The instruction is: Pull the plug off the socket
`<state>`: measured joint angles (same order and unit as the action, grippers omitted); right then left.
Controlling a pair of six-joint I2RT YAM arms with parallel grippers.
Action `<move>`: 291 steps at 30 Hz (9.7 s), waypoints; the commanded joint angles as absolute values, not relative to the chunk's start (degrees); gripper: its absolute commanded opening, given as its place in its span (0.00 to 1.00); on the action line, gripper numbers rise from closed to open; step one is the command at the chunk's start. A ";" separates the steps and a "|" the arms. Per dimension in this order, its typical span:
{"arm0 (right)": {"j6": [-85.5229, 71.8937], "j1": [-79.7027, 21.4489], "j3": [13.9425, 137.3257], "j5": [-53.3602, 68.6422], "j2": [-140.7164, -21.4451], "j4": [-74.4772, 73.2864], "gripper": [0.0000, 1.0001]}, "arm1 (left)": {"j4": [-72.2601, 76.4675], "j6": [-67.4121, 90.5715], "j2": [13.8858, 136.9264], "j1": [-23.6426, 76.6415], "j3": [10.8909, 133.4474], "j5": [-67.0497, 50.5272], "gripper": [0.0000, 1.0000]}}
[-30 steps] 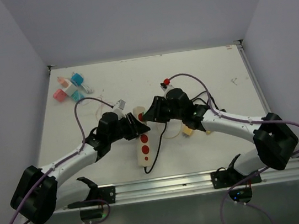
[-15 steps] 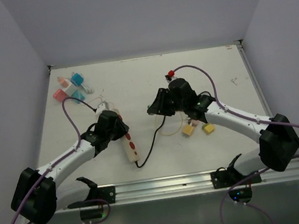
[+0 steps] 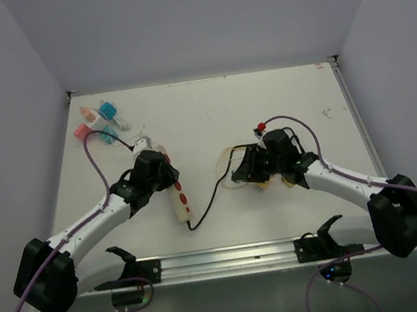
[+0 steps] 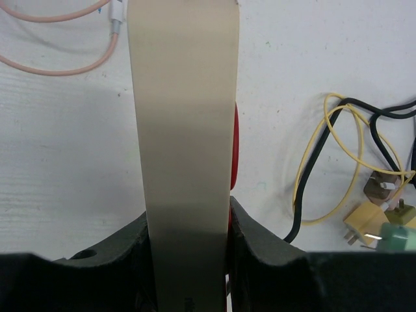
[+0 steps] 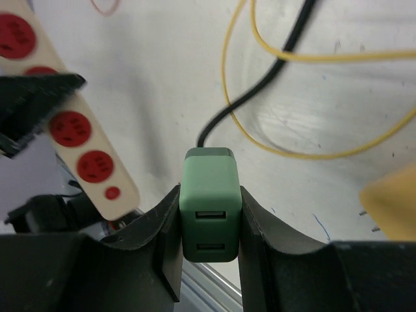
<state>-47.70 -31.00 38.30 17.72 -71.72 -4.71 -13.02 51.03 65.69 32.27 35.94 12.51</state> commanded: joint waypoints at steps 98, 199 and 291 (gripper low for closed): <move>-20.66 -5.46 90.53 -15.92 -107.93 -24.79 0.00 | -22.50 31.29 30.68 28.39 34.28 29.88 1.00; -22.06 -8.70 40.96 21.62 -49.75 -25.75 0.99 | -4.12 27.60 116.63 -2.82 76.64 24.96 0.40; -22.41 -33.40 47.55 22.67 -65.04 -16.53 0.97 | 10.11 28.74 89.31 27.24 38.85 25.66 0.50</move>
<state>-23.35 -33.15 47.51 22.00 -66.65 -18.37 8.54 28.80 90.45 26.76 39.59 25.52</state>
